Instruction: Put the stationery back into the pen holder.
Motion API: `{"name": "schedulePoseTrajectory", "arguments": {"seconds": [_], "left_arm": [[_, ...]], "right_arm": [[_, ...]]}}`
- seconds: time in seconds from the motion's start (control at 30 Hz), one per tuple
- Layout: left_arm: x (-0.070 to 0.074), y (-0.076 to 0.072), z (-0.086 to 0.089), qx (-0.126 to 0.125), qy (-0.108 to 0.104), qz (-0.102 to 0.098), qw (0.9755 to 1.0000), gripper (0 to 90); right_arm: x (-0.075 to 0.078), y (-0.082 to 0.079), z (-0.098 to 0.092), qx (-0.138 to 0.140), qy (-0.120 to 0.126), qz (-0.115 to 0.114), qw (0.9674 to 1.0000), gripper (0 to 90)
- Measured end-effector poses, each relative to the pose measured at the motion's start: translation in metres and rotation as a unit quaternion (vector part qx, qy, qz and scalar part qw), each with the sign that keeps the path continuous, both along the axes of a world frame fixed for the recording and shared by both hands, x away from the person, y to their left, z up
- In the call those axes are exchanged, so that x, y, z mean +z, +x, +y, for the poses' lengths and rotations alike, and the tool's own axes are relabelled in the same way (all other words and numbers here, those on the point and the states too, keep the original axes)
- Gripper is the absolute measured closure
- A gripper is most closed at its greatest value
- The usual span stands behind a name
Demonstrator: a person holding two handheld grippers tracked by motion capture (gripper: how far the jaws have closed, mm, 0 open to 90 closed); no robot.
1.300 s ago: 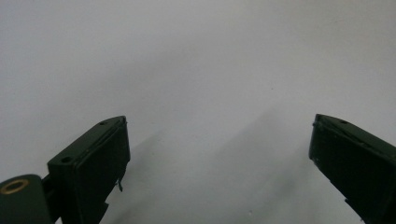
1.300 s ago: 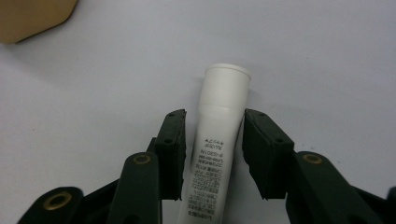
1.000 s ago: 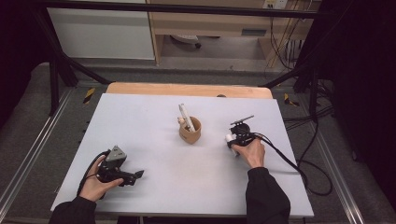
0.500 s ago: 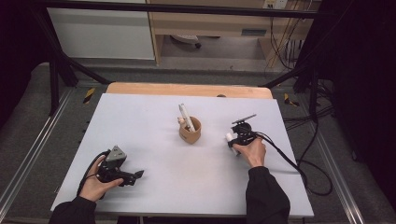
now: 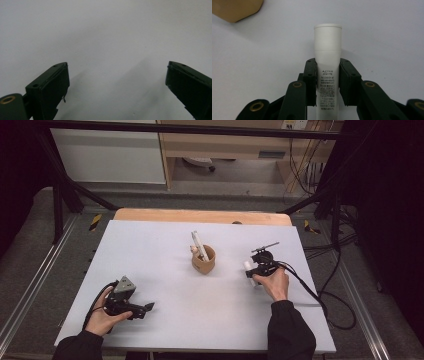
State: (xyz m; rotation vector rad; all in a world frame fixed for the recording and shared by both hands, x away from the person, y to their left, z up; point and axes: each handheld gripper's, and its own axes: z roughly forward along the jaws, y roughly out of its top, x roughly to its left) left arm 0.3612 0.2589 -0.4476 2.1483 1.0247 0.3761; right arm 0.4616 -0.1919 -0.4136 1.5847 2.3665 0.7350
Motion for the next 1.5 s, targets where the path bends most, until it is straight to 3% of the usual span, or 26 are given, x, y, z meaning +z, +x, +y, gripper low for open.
{"name": "schedulePoseTrajectory", "arguments": {"seconds": [0.47, 0.7, 0.93, 1.17, 1.5], "left_arm": [[0.001, 0.000, 0.000, 0.000, -0.002, -0.002, 1.0000, 5.3], [0.001, 0.000, 0.000, 0.001, -0.003, -0.002, 1.0000, 5.2], [0.001, 0.001, 0.000, 0.001, -0.004, -0.002, 1.0000, 5.3], [0.001, 0.001, -0.001, 0.002, -0.005, -0.002, 1.0000, 5.2], [0.001, 0.001, -0.001, 0.003, -0.005, -0.002, 1.0000, 5.2]], "right_arm": [[0.018, -0.015, -0.010, 0.015, 0.030, -0.042, 0.9985, 69.9], [0.026, -0.026, -0.016, 0.027, 0.059, -0.073, 0.9953, 69.9], [0.032, -0.036, -0.020, 0.040, 0.095, -0.110, 0.9886, 69.8], [0.037, -0.043, -0.021, 0.044, 0.130, -0.152, 0.9788, 69.8], [0.048, -0.049, -0.019, 0.035, 0.173, -0.210, 0.9617, 69.8]]}}
